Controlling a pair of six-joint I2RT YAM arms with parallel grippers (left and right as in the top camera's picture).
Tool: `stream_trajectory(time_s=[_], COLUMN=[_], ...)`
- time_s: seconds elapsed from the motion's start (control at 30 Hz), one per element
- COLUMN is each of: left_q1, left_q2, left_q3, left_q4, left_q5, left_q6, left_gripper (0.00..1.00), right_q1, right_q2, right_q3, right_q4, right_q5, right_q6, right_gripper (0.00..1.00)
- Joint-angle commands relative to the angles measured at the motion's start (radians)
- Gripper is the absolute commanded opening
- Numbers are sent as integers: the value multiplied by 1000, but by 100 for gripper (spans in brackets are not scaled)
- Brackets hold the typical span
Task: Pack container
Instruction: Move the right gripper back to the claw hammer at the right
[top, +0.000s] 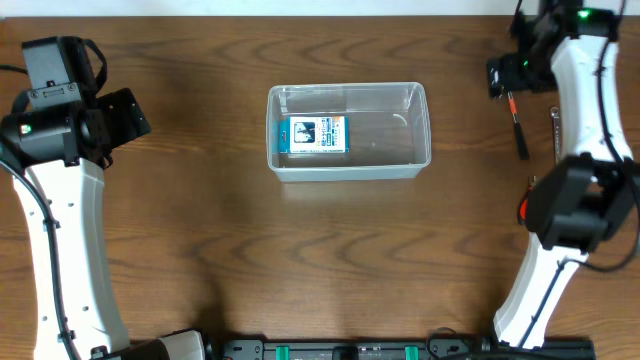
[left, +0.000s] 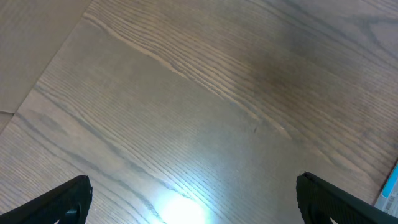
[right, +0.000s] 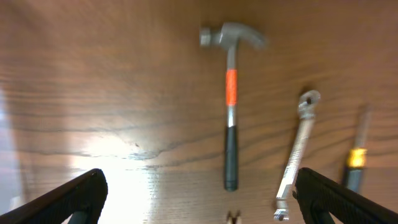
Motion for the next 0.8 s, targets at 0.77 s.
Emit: stream_trajectory(time_s=[0.77], left_q1=[4], left_q2=[2], left_q3=[2], left_q4=[1], left_q5=[-22], left_q6=[16], left_gripper=[98], right_q1=[-87], right_q2=[174], right_q3=[-5], right_q4=[38], right_q5=[-44], right_q6=[-25], right_gripper=[99])
